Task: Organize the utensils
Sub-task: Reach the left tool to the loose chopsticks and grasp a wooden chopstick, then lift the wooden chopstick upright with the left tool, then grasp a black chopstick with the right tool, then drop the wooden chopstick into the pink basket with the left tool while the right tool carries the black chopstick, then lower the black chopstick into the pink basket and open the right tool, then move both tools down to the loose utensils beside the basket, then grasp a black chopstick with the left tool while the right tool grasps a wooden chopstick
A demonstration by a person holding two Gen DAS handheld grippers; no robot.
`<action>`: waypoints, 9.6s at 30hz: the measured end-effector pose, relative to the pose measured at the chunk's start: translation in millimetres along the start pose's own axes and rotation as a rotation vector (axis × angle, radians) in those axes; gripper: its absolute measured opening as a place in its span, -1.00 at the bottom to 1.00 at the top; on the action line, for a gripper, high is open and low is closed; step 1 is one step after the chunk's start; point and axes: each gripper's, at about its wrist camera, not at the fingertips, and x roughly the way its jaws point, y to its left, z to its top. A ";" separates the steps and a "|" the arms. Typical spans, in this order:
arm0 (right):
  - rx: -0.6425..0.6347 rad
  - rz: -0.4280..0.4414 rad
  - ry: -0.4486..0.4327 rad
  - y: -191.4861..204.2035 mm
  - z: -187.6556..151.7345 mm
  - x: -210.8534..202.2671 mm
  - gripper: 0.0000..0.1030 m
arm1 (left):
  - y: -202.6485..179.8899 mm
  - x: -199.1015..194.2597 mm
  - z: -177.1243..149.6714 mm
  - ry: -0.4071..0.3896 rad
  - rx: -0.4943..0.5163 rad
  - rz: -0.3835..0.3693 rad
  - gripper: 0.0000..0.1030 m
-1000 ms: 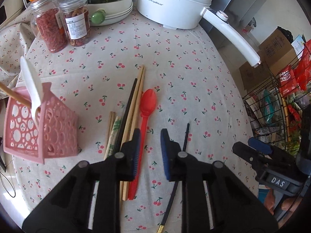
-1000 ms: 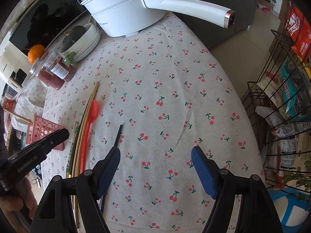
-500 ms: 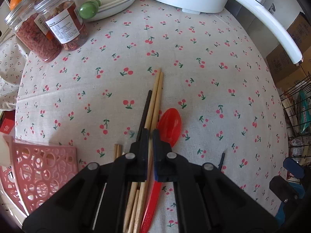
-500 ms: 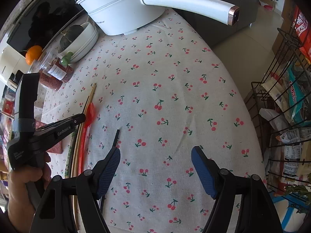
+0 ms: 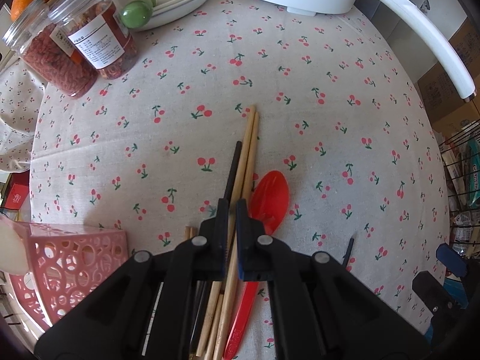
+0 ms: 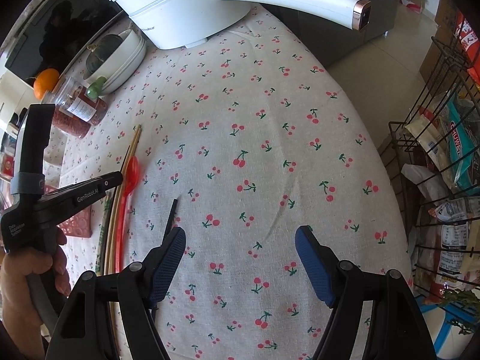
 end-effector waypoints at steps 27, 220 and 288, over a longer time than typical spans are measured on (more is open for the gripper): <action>0.009 0.027 0.024 -1.4 -0.3 1.5 0.49 | -20.9 14.2 15.5 0.038 0.045 -0.004 -0.85; -0.113 0.346 -0.516 172.9 -8.2 -99.5 0.30 | 168.8 -107.7 -148.2 -0.311 -0.230 -0.194 0.62; -0.108 0.079 -0.020 79.9 -18.6 5.2 0.34 | 73.4 -130.6 -141.3 -0.289 0.035 -0.273 -0.86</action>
